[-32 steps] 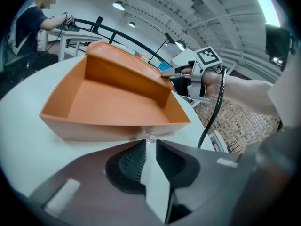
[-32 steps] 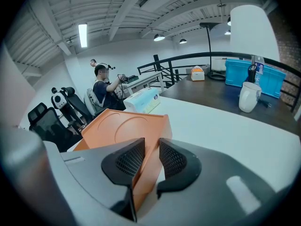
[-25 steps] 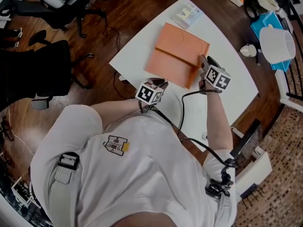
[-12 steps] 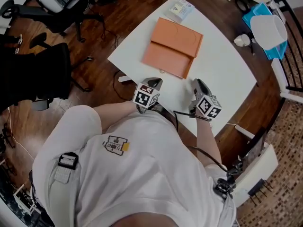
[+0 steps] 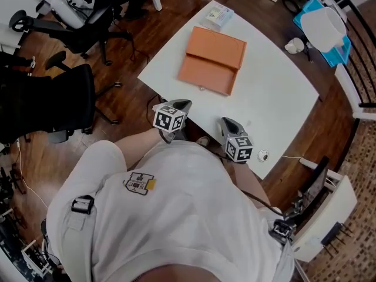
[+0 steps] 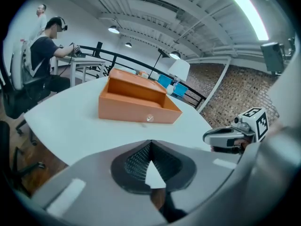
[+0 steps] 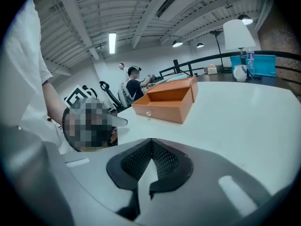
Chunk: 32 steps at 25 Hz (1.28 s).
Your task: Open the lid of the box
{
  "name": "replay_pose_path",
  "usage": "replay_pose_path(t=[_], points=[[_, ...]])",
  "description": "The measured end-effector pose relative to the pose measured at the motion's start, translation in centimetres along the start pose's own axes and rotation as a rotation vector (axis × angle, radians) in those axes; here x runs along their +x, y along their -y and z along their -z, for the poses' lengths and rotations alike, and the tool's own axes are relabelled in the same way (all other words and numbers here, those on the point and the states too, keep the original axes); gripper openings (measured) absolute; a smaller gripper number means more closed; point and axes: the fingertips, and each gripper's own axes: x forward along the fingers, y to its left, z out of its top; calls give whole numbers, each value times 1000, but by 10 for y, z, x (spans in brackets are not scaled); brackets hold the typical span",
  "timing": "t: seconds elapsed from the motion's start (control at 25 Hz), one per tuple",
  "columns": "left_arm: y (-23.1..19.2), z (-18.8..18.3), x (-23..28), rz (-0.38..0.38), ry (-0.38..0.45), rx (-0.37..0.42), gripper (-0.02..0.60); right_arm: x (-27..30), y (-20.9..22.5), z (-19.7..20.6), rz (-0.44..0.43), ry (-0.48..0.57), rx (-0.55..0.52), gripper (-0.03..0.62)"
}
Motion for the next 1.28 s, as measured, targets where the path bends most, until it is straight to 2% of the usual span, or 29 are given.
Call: replay_pose_path(t=[0.4,1.28], points=[[-11,-5,-12,-8,30,-50,0,-6,4,-11,49,8,-61,-3],[-22,-18,-13,6,46,-35,0,5,-4,-29,52,-2,-115,-3]])
